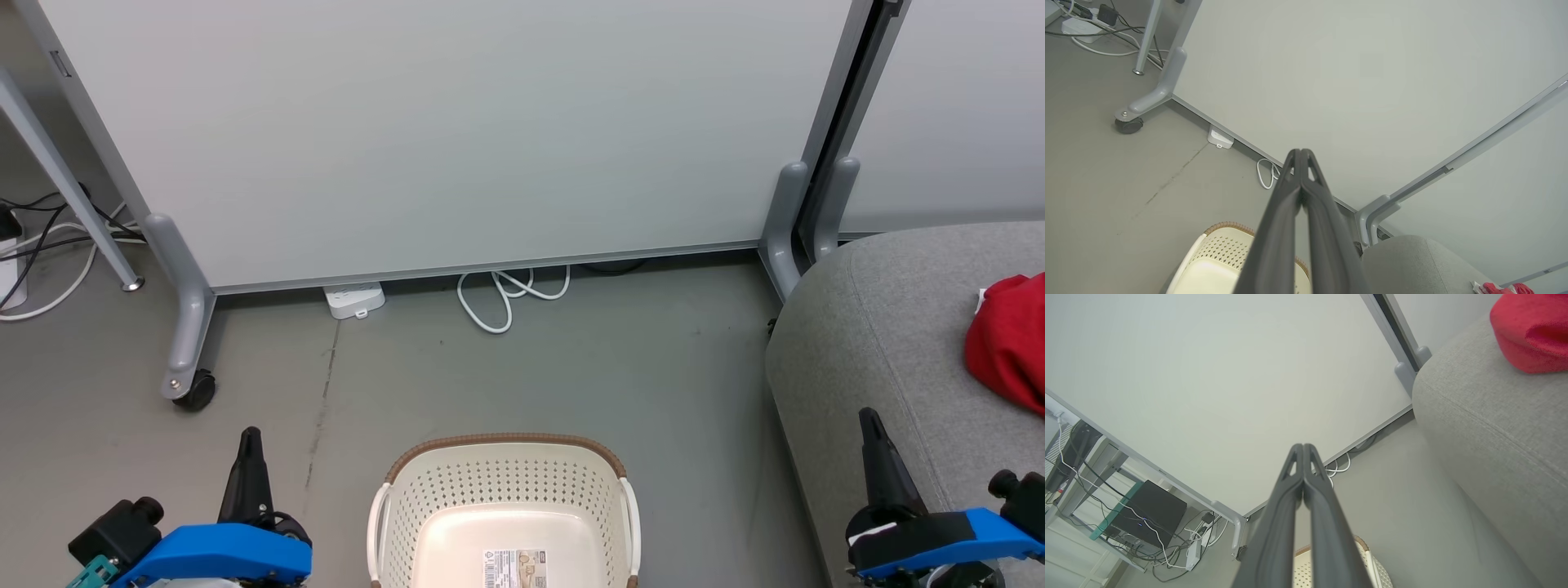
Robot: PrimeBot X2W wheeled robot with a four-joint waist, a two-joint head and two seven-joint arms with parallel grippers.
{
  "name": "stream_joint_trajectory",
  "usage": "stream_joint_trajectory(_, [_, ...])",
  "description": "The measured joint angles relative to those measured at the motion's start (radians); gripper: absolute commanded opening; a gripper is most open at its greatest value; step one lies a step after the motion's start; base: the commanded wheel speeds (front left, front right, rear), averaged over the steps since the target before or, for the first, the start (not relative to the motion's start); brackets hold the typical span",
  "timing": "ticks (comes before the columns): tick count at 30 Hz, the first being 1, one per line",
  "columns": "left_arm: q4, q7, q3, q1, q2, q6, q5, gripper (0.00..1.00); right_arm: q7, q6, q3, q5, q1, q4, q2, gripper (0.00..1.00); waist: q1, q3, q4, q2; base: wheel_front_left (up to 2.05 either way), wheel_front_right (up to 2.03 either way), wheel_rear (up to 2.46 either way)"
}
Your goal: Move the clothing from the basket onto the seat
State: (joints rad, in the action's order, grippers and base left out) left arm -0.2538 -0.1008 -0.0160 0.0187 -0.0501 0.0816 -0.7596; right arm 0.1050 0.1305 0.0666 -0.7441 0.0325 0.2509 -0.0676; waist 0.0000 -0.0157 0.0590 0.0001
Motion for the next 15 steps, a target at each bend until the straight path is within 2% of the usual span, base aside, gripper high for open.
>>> stream_joint_trajectory(15, [0.001, 0.048, -0.019, 0.02, 0.0, 0.011, -0.193, 0.0, -0.051, 0.0, 0.01, -0.195, 0.01, -0.001, 0.003, 0.0, 0.0, 0.003, -0.01, 0.0, 0.0, 0.0, 0.0])
